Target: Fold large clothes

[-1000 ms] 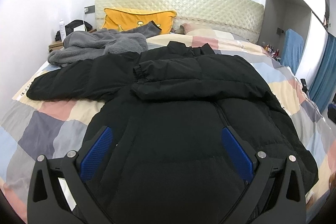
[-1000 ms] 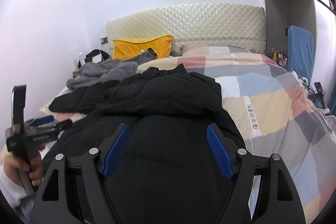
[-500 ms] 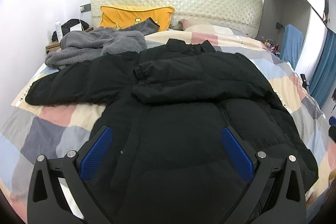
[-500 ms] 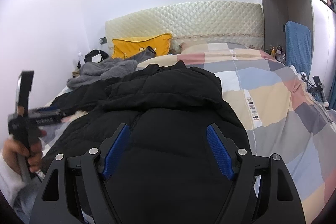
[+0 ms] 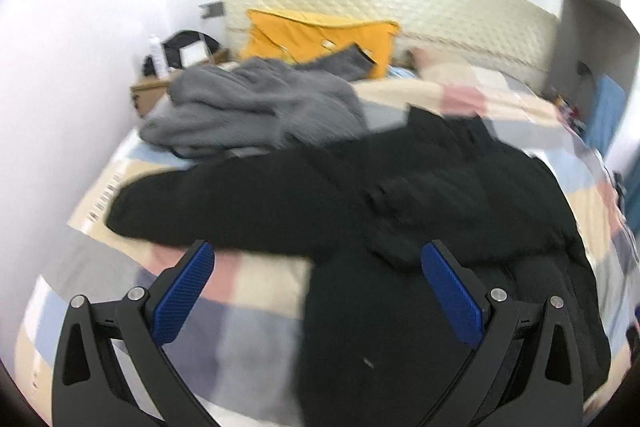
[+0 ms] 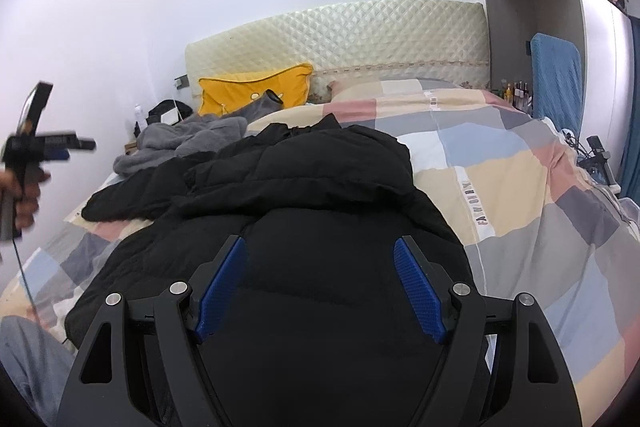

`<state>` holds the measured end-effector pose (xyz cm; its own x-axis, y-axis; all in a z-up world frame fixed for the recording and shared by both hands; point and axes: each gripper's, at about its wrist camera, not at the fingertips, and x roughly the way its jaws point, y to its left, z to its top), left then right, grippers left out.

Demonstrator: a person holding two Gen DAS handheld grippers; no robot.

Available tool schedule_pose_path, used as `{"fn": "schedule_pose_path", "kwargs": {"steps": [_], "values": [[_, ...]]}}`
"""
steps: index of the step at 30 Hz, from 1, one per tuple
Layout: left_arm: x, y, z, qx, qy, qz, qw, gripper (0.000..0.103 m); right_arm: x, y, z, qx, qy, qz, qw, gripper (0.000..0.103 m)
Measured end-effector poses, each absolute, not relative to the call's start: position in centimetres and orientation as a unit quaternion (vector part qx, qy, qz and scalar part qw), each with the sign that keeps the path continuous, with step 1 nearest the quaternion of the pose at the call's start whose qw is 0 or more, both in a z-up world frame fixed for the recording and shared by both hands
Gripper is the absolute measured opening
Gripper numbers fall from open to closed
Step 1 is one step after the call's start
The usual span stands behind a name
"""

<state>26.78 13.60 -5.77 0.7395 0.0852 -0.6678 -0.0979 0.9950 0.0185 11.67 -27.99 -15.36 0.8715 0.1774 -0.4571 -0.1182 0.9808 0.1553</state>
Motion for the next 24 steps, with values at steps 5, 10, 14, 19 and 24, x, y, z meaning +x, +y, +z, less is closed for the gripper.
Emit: {"fn": "schedule_pose_path", "kwargs": {"steps": [5,10,14,19,24], "values": [[30.2,19.4,-3.6,0.024,0.339,0.121,0.933,0.103,11.6,-28.3,-15.9,0.056,0.243,0.066,0.966,0.075],[32.6,25.4,-4.5,0.01,0.353,0.148,0.924,0.103,12.3,-28.5,-16.2,0.061,0.247,0.053,0.966,0.075],[33.5,31.0,-7.9,-0.058,0.383,0.134,0.912,0.103,13.2,-28.7,-16.2,0.067,0.255,0.029,0.964,0.077],[32.9,37.9,-14.5,-0.165,0.419,0.12,0.885,0.103,13.4,-28.6,-15.9,0.094,0.252,0.031,0.963,0.086],[32.4,43.3,-19.8,-0.229,0.43,0.143,0.862,0.102,14.1,-27.9,-16.4,0.087,0.273,0.022,0.958,0.088]]}}
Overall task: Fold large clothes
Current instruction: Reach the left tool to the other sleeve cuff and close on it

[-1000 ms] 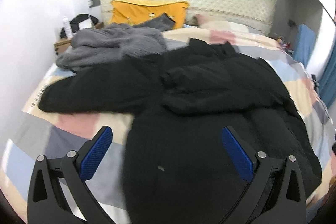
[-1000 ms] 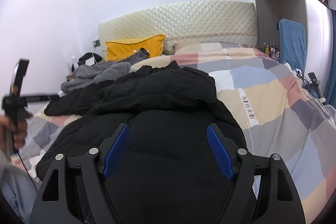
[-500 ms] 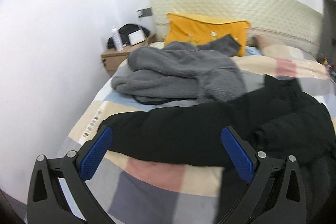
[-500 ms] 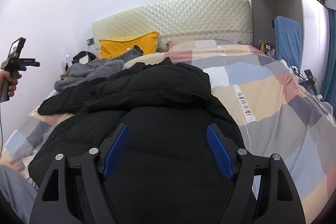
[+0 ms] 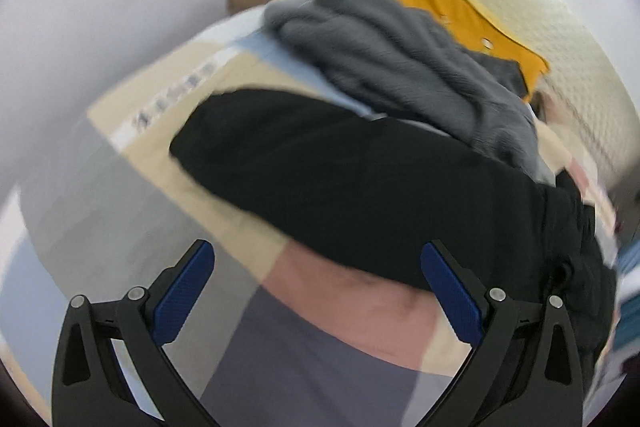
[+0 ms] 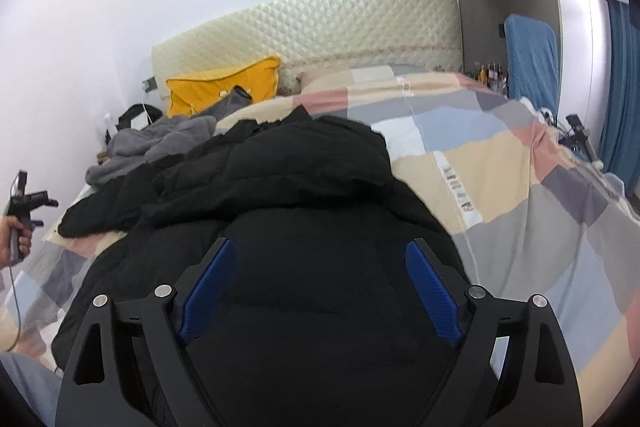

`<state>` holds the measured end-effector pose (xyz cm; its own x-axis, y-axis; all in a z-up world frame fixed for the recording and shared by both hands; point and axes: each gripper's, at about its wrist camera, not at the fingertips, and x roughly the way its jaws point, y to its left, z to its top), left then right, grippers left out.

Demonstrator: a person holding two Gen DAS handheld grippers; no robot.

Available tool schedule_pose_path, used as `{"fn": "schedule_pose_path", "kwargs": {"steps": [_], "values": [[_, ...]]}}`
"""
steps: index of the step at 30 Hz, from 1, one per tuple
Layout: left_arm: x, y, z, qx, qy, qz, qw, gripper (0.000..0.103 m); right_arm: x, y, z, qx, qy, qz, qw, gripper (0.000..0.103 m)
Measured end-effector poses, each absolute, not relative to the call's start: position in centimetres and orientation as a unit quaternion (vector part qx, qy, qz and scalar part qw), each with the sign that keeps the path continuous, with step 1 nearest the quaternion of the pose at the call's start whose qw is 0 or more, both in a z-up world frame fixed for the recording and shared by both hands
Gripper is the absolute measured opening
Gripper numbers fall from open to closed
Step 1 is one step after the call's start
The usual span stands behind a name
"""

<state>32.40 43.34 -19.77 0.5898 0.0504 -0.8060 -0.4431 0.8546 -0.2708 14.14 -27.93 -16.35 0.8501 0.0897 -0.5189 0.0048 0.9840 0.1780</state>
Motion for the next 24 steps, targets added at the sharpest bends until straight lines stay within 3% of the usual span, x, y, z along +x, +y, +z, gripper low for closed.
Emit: {"fn": "schedule_pose_path", "kwargs": {"steps": [4,10,18,21,24], "values": [[32.6,46.8,-23.9,-0.3,0.427,0.139,0.842,0.102,15.3,-27.1,-16.8,0.086,0.295,0.021,0.951,0.095],[35.5,49.7,-28.8,-0.37,0.407,0.126,0.826,0.098,16.5,-25.7,-17.0,0.079,0.297,-0.002,0.952,0.096],[38.9,50.5,-29.9,-0.347,0.35,0.157,0.856,0.098,18.9,-25.2,-18.1,0.078,0.319,-0.035,0.944,0.096],[39.3,51.8,-29.9,-0.356,0.336,0.176,0.854,0.086,19.7,-24.8,-18.0,0.082,0.32,-0.029,0.943,0.096],[39.7,52.5,-29.5,-0.365,0.337,0.188,0.847,0.06,19.6,-24.6,-18.2,0.077,0.326,-0.013,0.942,0.096]]}}
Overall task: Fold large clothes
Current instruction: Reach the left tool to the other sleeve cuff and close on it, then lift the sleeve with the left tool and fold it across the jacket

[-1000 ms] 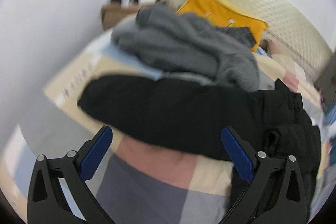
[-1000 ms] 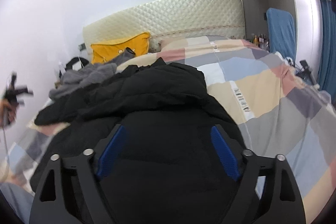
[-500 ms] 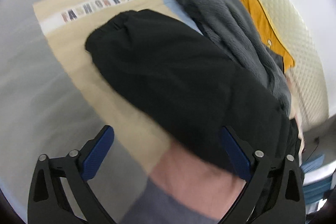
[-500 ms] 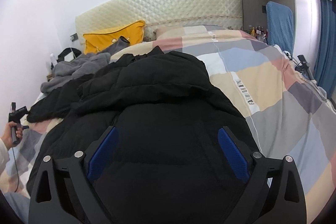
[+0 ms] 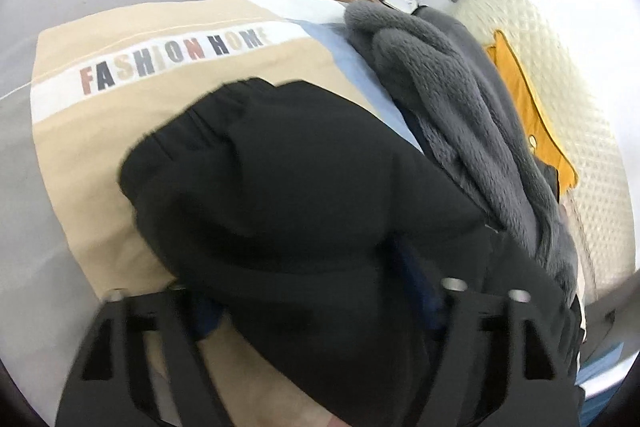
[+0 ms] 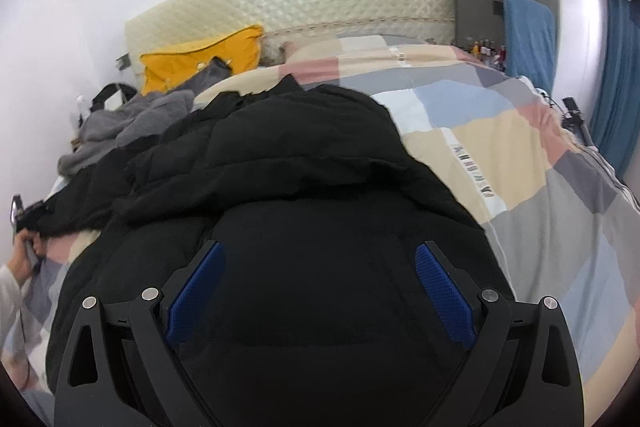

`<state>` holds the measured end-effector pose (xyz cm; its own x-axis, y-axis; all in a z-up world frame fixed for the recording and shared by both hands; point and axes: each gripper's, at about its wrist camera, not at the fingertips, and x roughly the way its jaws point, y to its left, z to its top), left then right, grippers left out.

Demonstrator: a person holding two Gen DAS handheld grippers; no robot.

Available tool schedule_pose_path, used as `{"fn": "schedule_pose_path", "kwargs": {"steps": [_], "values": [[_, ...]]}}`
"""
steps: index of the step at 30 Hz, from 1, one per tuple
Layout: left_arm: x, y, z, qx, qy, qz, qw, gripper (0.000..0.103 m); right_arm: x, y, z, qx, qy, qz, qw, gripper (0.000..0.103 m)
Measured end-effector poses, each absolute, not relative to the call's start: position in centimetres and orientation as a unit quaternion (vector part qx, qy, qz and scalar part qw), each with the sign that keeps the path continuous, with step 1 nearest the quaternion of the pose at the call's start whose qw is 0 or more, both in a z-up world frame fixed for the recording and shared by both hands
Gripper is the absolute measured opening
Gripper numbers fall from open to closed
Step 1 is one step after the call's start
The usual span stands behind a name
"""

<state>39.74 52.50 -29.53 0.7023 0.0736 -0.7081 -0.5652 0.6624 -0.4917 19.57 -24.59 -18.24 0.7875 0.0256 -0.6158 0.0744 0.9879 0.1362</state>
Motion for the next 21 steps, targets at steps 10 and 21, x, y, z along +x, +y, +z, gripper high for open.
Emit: {"fn": "schedule_pose_path", "kwargs": {"steps": [10,21], "values": [[36.8,50.3,-20.5,-0.313,0.287,0.217,0.879,0.011,18.2,-24.8,-17.5,0.084,0.327,0.015,0.941,0.096],[34.0,44.0,-8.6,-0.23,0.25,0.206,0.918,0.006,15.5,-24.4,-15.5,0.057,0.289,0.047,0.955,0.096]]}}
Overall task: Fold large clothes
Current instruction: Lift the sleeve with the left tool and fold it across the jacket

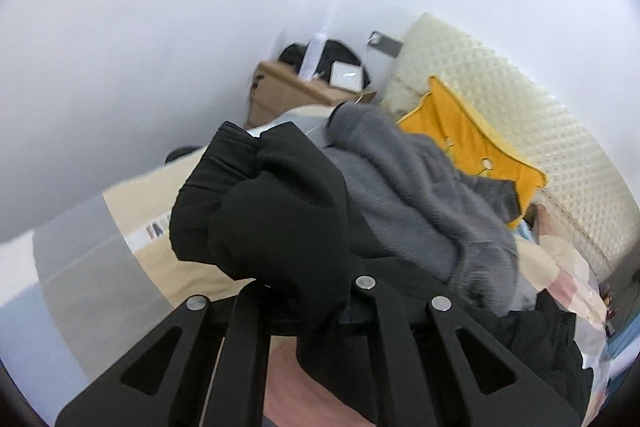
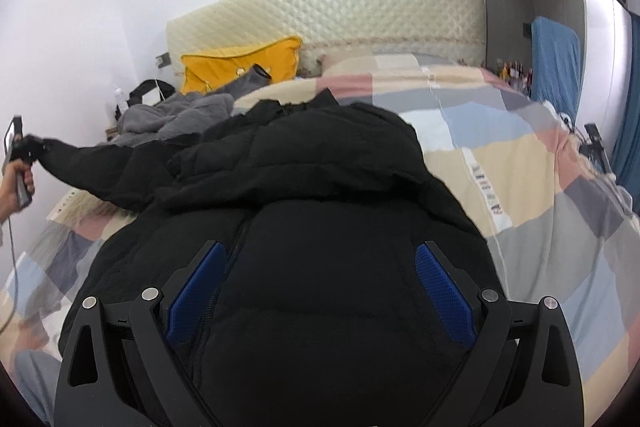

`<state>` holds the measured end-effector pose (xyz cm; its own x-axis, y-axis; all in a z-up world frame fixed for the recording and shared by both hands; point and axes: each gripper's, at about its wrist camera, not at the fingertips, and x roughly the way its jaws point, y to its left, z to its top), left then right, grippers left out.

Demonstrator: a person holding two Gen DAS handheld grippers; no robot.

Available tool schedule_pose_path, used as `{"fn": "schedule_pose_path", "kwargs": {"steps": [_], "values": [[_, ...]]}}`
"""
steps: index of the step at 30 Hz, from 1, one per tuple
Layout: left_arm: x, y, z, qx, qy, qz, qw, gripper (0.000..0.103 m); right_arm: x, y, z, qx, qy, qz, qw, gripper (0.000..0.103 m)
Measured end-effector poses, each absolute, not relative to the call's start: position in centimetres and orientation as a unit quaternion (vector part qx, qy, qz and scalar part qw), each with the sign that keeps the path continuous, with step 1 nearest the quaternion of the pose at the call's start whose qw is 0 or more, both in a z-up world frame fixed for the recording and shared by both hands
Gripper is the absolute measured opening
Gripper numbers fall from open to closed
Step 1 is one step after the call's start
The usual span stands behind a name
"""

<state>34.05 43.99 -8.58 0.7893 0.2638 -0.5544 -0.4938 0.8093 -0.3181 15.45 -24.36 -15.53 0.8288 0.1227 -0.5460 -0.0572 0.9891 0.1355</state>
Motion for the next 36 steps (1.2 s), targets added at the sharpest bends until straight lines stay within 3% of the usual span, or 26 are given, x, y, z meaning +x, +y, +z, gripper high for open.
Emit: {"fn": "schedule_pose_path", "kwargs": {"steps": [20,36], "values": [[32.1,25.4,6.9,-0.103,0.22,0.101,0.965,0.004,11.8,-29.1,-13.0,0.069,0.225,0.072,0.969,0.096],[33.4,1.1,7.7,0.013,0.24,-0.061,0.969,0.004,11.2,-33.1,-12.0,0.084,0.205,0.075,0.972,0.096]]}}
